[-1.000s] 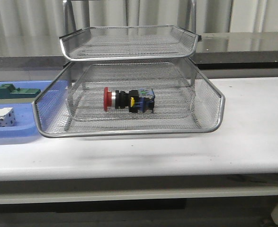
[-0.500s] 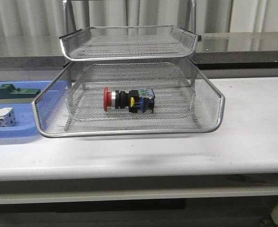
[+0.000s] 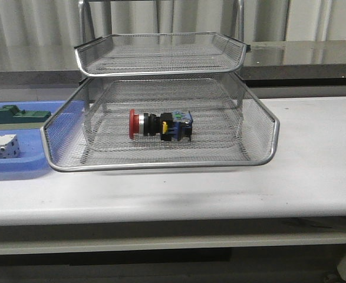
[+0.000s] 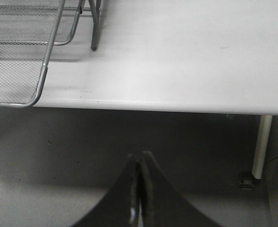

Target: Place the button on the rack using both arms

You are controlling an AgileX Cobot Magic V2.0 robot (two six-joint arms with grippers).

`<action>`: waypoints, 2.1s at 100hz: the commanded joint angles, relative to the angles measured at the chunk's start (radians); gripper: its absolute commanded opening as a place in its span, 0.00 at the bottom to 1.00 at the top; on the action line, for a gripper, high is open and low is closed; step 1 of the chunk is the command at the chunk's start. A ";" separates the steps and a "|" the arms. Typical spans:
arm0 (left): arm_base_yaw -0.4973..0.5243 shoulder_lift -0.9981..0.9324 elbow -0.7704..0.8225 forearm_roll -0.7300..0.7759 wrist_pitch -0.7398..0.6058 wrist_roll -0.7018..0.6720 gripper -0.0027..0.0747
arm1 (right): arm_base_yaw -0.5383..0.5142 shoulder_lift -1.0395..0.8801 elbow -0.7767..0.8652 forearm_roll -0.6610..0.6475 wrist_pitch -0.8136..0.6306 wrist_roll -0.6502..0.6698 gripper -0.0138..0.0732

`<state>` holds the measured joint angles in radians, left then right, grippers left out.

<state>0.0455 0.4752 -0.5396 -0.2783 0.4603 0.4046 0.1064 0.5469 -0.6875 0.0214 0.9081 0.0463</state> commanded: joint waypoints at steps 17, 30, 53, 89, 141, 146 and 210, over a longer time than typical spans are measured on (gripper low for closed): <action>0.003 -0.134 0.206 -0.021 -0.369 -0.009 0.71 | -0.007 0.001 -0.023 0.000 -0.063 -0.001 0.08; 0.003 -0.154 0.265 -0.021 -0.484 -0.009 0.71 | -0.007 0.001 -0.023 0.000 -0.063 -0.001 0.08; 0.003 -0.154 0.269 -0.021 -0.507 -0.009 0.71 | -0.007 0.001 -0.023 0.000 -0.063 -0.001 0.08; 0.003 -0.154 0.269 -0.021 -0.507 -0.009 0.43 | -0.007 0.001 -0.023 0.000 -0.063 -0.001 0.08; 0.003 -0.154 0.269 -0.021 -0.507 -0.009 0.04 | -0.007 0.001 -0.023 0.000 -0.063 -0.001 0.08; 0.003 -0.154 0.269 -0.021 -0.507 -0.009 0.04 | -0.007 0.001 -0.023 0.000 -0.064 -0.001 0.08; 0.003 -0.154 0.269 -0.021 -0.507 -0.009 0.04 | -0.007 0.017 -0.023 0.096 -0.215 -0.001 0.08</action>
<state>0.0472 0.3141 -0.2444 -0.2894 0.0343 0.4046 0.1064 0.5469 -0.6875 0.0693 0.8071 0.0463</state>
